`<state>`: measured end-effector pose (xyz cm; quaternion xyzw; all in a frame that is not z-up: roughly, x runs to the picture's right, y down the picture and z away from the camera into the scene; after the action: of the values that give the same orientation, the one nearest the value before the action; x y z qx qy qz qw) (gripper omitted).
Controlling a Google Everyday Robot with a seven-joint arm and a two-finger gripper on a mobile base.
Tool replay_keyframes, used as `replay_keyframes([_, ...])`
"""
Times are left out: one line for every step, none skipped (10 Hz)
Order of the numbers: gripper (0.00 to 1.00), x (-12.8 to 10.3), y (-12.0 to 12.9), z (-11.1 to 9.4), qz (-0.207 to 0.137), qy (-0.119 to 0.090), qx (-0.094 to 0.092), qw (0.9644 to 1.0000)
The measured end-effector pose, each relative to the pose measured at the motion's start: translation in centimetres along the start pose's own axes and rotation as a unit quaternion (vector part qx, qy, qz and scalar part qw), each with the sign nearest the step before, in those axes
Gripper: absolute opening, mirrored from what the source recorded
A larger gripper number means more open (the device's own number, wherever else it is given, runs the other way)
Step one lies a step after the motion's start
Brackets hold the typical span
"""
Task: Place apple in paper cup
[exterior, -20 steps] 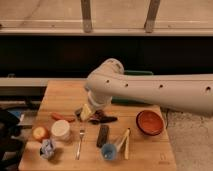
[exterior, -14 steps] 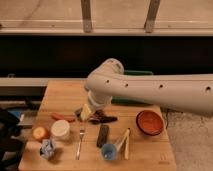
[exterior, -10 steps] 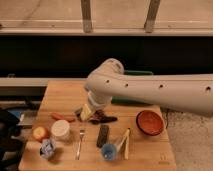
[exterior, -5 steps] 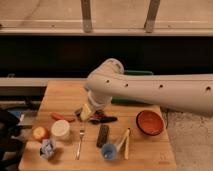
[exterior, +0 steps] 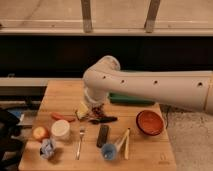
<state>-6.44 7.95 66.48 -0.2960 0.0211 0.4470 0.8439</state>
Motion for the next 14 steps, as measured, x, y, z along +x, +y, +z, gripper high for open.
replay_keyframes([0.80,-1.5,0.6,0.2,-0.017,-0.003,-0.006,0.9998])
replay_keyframes([0.80,-2.2,1.0,0.3,-0.024,-0.005,-0.010,0.9996])
replay_keyframes([0.80,-7.7,5.4,1.6,-0.097,-0.009,-0.029,0.9949])
replay_keyframes([0.80,-9.1,7.2,2.2,-0.120,-0.009,-0.035,0.9921])
replay_keyframes([0.80,-10.2,9.3,2.7,-0.146,-0.009,-0.045,0.9882])
replay_keyframes([0.80,-10.7,11.4,3.2,-0.168,-0.008,-0.056,0.9841])
replay_keyframes([0.80,-11.0,13.7,3.8,-0.192,-0.006,-0.070,0.9789])
replay_keyframes([0.80,-11.0,14.3,3.8,-0.196,-0.005,-0.075,0.9777])
replay_keyframes([0.80,-11.0,14.1,3.8,-0.195,-0.005,-0.073,0.9780])
replay_keyframes([0.80,-11.0,14.0,3.8,-0.195,-0.005,-0.074,0.9780])
replay_keyframes([0.80,-11.0,14.2,3.8,-0.196,-0.005,-0.074,0.9777])
replay_keyframes([0.80,-10.8,13.9,3.7,-0.194,-0.005,-0.072,0.9784])
replay_keyframes([0.80,-10.4,13.7,3.6,-0.185,0.000,-0.068,0.9803])
replay_keyframes([0.80,-9.5,13.6,4.1,-0.170,0.017,-0.066,0.9830])
